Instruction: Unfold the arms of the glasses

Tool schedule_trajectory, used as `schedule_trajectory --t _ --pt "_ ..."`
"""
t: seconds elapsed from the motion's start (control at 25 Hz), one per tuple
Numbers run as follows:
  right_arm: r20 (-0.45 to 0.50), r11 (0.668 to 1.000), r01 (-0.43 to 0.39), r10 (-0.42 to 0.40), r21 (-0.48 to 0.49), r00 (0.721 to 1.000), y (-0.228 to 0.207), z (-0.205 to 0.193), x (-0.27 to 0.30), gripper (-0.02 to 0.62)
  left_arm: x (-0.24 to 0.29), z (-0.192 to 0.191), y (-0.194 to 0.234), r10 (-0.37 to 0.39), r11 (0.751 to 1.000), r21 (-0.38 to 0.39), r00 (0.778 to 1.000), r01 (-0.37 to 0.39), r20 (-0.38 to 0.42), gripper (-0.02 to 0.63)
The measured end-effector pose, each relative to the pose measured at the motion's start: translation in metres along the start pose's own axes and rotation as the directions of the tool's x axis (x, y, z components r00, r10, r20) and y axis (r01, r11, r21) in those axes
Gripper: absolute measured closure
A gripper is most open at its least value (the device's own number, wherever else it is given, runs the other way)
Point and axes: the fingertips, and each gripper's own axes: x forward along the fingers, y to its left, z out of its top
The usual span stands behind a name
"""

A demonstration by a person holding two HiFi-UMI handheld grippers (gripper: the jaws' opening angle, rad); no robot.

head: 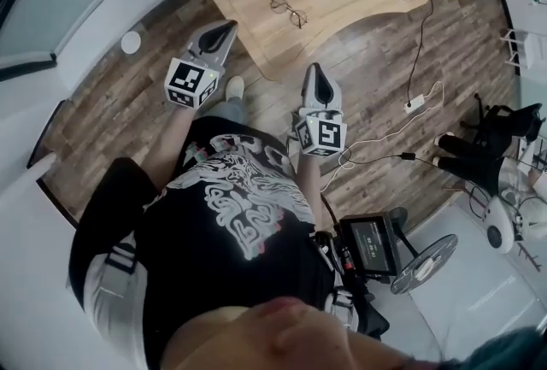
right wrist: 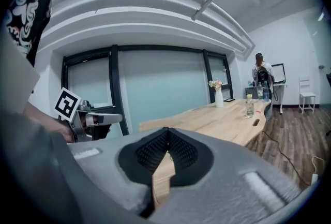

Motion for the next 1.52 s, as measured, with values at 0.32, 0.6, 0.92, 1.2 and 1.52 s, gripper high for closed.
schedule_trajectory --t 0.32,0.6,0.92,1.2,1.52 --pt "-0.015 0.999 -0.038 0.038 -0.029 0.999 -0.010 0.009 0.028 0.595 0.038 0.004 0.017 -0.031 0.999 -0.026 0.999 0.031 -0.009 0.617" --pt "-0.030 0.999 -0.029 0.028 -0.039 0.999 -0.035 0.017 0.056 0.595 0.071 0.003 0.024 -0.036 0.999 -0.037 0.999 0.035 -0.021 0.617" --pt "-0.062 0.982 -0.084 0.074 -0.170 0.995 -0.068 0.028 0.109 0.595 0.124 0.009 0.038 0.009 0.999 -0.034 0.999 -0.011 -0.052 0.617" --pt "-0.129 0.954 -0.200 0.175 -0.224 0.976 -0.077 0.018 0.141 0.595 0.160 0.010 0.040 0.037 0.999 -0.024 0.996 -0.039 -0.079 0.617" --pt "-0.193 0.933 -0.284 0.244 -0.222 0.950 -0.081 -0.006 0.159 0.595 0.174 -0.003 0.037 0.057 0.997 -0.037 0.990 -0.062 -0.127 0.617"
